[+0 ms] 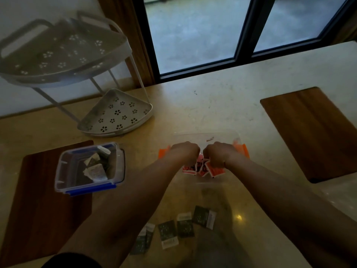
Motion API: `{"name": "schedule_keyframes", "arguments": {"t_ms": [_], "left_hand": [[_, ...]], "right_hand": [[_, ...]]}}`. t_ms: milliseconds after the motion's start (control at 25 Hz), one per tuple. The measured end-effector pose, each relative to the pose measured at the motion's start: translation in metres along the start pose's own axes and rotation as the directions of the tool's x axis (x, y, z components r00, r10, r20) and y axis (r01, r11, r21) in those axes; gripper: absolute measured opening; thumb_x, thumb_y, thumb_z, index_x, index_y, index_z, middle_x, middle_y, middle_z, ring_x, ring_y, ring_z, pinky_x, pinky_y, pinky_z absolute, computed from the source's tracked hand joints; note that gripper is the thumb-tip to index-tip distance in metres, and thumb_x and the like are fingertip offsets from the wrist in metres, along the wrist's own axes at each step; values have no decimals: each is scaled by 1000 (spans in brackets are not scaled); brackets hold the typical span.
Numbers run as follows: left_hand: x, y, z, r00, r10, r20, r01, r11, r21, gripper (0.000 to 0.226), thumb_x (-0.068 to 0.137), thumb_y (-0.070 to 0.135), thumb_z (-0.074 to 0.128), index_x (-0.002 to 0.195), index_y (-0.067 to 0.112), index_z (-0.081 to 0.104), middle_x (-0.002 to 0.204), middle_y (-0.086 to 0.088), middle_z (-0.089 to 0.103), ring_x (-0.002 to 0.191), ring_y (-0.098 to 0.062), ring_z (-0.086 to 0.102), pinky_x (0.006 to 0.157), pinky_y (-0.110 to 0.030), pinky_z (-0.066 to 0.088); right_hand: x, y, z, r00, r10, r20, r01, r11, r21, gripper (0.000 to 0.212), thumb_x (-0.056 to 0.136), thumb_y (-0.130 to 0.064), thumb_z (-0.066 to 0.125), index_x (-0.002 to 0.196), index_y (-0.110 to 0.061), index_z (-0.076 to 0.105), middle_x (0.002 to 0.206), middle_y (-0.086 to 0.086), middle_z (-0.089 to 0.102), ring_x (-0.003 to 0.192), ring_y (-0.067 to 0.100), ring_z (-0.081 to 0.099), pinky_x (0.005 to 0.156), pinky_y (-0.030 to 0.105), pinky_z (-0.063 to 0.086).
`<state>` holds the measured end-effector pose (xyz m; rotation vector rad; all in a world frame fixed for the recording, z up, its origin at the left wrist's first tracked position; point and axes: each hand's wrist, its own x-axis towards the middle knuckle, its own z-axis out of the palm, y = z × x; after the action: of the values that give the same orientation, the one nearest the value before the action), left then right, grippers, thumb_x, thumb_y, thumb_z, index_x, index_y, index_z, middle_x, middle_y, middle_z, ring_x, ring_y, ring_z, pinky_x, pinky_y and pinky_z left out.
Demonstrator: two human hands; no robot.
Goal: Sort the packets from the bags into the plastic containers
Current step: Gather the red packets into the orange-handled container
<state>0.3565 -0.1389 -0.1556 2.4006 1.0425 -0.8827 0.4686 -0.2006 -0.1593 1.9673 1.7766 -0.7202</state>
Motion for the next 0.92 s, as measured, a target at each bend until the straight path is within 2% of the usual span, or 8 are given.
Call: {"name": "schedule_keyframes", "arguments": {"t_ms": [160,280,480,600,720,920], "left_hand": [[9,-3,13,998,2,-57,-5,999,-51,34,88,8,58,120,20,58,108,-5,63,92,-23,62,76,-35,55],[13,-4,21,995,-5,-101,-2,997,-73,31,87,13,60,117,21,56,108,-5,63,92,-23,62,79,-38,56],[9,-4,27,986,17,-166,-16,1000,10,35,88,20,62,122,19,51,108,-8,58,97,-25,59,78,-38,53],[2,-3,26,976,19,-219,-11,999,37,47,87,19,64,130,21,46,115,-9,56,102,-26,56,74,-35,48],[-11,-1,20,966,20,-257,-7,999,53,57,86,16,65,138,22,42,124,-9,53,111,-28,53,80,-37,46],[-45,-5,5,947,21,-320,-10,999,38,58,87,12,60,140,23,40,132,-9,51,117,-29,51,86,-38,46]], "right_hand": [[3,4,8,997,-9,-74,6,999,-50,17,92,-13,48,98,-18,63,90,5,61,74,21,56,60,30,41],[2,5,12,988,-14,-155,5,998,-57,12,94,-18,48,102,-18,58,92,5,62,71,19,53,61,30,40],[0,2,15,978,-9,-210,-5,998,-64,13,94,-18,50,105,-16,55,96,7,61,71,20,51,61,31,39],[-3,0,14,971,-4,-240,-8,999,-52,15,94,-19,50,108,-15,54,101,7,60,74,21,51,62,32,38],[-9,-3,12,954,11,-299,-20,999,-26,20,92,-16,54,113,-16,55,109,7,61,83,22,59,63,31,42],[-30,-14,1,909,29,-415,-30,1000,4,33,89,-27,61,121,-20,56,112,4,63,89,22,63,66,29,46]]}}
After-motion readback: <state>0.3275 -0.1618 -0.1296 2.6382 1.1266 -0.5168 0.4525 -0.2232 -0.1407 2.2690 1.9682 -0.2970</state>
